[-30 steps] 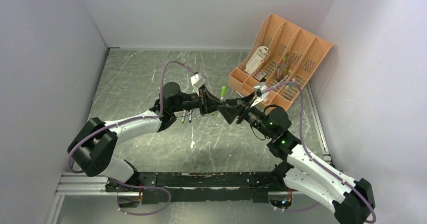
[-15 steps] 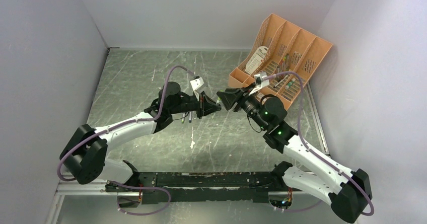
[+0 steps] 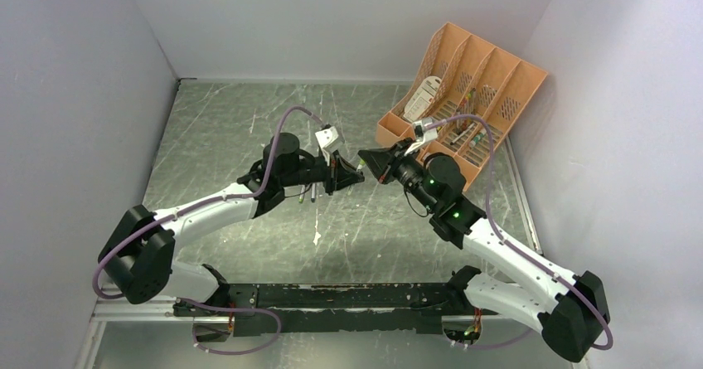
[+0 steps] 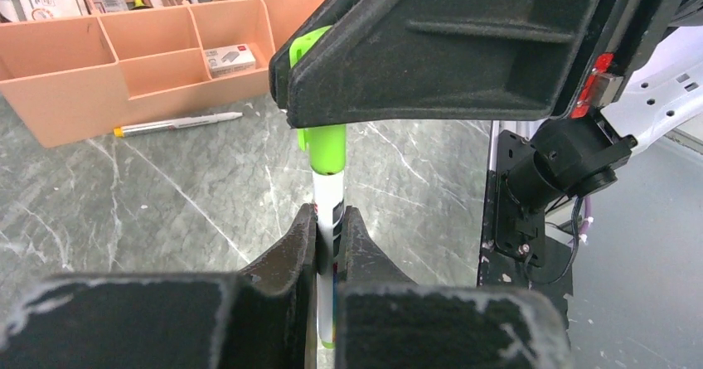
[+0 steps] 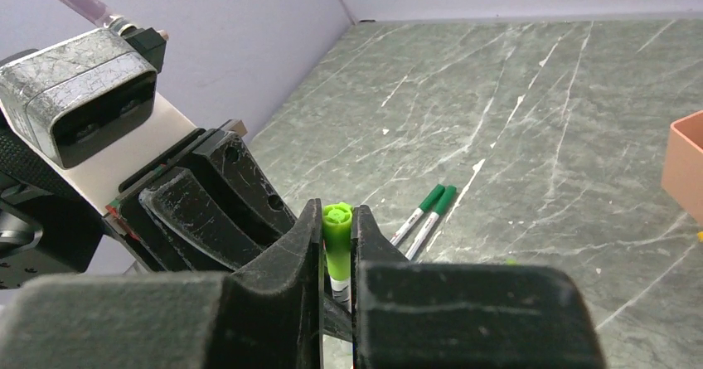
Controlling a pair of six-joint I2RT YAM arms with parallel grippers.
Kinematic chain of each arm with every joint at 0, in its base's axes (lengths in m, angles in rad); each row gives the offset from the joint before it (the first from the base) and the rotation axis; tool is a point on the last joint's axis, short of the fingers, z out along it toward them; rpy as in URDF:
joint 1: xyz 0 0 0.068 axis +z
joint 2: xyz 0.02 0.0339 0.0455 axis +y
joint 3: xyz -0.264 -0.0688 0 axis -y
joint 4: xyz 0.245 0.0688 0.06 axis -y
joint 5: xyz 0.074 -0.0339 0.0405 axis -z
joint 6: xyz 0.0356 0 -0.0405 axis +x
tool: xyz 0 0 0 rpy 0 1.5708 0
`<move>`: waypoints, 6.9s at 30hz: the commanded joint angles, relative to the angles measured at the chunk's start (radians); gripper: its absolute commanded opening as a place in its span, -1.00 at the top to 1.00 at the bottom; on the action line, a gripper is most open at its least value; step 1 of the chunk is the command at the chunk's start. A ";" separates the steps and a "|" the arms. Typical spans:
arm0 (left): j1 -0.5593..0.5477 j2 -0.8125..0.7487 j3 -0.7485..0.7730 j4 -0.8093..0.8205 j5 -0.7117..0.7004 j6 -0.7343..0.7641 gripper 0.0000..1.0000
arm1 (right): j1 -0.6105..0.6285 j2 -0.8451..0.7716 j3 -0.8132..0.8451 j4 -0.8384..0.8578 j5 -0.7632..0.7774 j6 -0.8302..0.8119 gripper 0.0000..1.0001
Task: Insert the pens into the pen caps
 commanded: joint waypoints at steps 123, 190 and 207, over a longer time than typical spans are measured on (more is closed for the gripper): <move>0.096 0.553 0.231 -0.270 -0.552 -0.315 0.86 | -0.322 0.809 0.171 -0.216 0.532 -0.030 -0.46; 0.191 0.284 0.067 -0.155 -0.467 -0.326 0.19 | -0.170 0.736 -0.004 -0.193 0.331 -0.101 1.00; 0.226 0.377 0.028 0.314 0.020 -0.697 -0.46 | -0.001 0.234 -0.096 -0.203 0.220 -0.177 1.00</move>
